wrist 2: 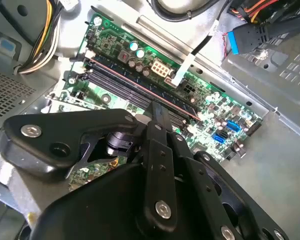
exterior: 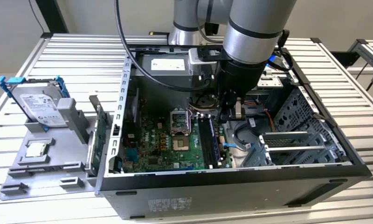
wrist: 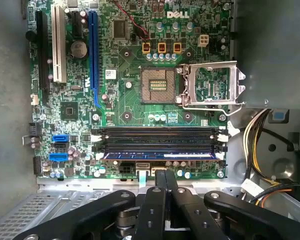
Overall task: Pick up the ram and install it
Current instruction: 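Press down the ram until it locks into place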
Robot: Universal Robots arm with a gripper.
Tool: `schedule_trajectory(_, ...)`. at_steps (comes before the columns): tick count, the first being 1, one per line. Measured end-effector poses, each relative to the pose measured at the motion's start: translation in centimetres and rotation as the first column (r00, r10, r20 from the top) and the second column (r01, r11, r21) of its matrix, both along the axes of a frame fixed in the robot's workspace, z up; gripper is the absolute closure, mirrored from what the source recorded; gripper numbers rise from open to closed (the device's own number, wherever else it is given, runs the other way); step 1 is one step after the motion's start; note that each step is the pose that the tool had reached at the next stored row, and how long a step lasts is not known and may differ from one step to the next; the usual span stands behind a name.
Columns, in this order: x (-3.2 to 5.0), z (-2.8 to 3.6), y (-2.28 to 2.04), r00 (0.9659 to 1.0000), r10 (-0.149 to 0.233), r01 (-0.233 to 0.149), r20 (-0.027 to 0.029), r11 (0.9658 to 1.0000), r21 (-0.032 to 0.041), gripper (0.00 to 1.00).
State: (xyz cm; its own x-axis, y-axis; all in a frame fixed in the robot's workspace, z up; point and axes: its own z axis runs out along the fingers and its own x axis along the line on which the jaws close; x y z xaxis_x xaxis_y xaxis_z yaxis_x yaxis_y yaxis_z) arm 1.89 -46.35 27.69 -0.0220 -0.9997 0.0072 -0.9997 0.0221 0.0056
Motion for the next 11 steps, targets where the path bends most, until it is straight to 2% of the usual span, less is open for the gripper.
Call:
schedule_trajectory(6,0.0,0.12,-0.01,1.0,0.0,0.0,-0.0002,1.0,-0.0007,1.0)
schedule_trajectory(11,0.0,0.98,0.0,1.0,0.0,0.0,0.0,1.0,-0.0002,1.0)
